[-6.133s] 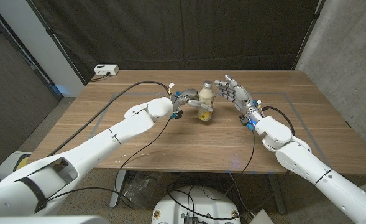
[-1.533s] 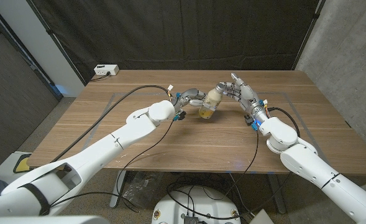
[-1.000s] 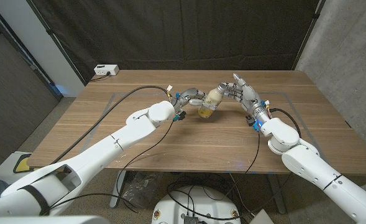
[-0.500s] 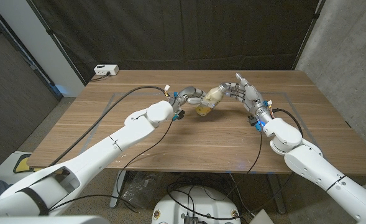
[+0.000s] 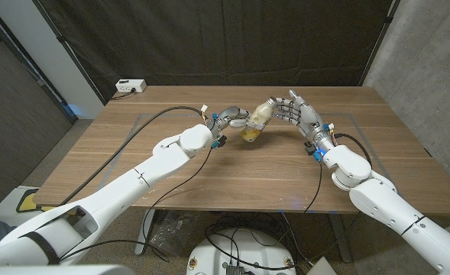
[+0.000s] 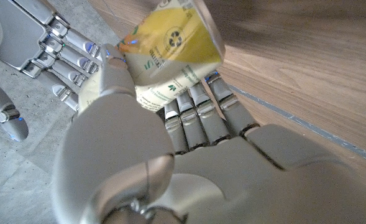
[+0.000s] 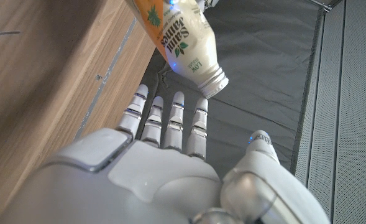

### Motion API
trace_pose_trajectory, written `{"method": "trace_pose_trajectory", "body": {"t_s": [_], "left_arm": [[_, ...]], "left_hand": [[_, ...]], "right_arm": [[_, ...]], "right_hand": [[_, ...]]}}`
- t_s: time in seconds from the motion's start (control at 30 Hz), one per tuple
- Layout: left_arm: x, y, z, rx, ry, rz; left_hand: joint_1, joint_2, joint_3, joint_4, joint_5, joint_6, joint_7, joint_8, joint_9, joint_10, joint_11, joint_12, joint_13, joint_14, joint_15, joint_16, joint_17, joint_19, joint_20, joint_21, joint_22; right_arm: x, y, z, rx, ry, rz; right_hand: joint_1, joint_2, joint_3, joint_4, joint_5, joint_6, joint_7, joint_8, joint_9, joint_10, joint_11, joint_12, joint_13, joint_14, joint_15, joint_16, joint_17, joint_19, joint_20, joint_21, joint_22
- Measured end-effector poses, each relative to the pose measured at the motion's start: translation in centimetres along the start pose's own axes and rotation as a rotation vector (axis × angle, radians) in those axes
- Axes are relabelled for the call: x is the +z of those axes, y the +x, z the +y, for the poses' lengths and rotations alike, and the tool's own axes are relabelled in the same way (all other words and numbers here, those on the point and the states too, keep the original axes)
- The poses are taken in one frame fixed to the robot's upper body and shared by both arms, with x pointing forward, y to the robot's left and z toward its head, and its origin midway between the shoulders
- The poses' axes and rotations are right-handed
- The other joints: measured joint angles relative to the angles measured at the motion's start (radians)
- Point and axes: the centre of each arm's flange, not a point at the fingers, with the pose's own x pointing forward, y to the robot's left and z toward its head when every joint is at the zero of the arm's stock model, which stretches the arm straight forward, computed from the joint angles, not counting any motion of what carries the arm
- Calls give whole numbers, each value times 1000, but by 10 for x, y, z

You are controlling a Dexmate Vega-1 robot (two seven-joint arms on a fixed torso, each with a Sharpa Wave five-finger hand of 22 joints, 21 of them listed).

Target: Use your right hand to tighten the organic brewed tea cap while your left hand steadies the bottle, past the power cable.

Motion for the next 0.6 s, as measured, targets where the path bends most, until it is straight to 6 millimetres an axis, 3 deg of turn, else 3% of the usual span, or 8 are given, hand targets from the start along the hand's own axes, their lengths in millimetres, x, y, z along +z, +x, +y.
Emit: {"method": "trace_pose_trajectory", "body": {"t_s": [0.2, 0.53, 0.6], "left_arm": [[-1, -1, 0, -1, -1, 0], [-3, -6, 2, 17, -6, -10], [-3, -8, 3, 24, -8, -17]], "left_hand": [[0, 0, 7, 1, 0, -2, -2, -1, 0, -2, 2, 0, 0, 3, -3, 0, 0, -5, 6, -4, 0], [1, -1, 7, 1, -1, -2, -2, -2, 0, -2, 2, 0, 0, -1, -7, 0, -1, -5, 5, -4, 0], [7, -7, 10, -1, -1, -2, -2, -2, 0, -2, 2, 0, 0, -1, -6, 0, -1, -5, 5, -4, 0]], "right_arm": [[0, 0, 1, -2, 5, -3], [-2, 0, 4, -20, 14, -22], [-3, 0, 5, -25, 15, -26]], "right_hand": [[0, 0, 0, 0, 0, -63, -4, -8, -9, -14, -3, -8, 0, 0, 0, 0, 0, 7, -1, 0, 0], [0, 0, 0, 0, 0, -85, -25, -8, -14, -31, -9, -15, 0, -5, -5, 0, 0, 8, -2, -3, 0], [0, 0, 0, 0, 0, -89, -29, -5, -15, -35, -14, -15, 0, -11, -11, 0, 0, -11, -2, -14, 0]]}}
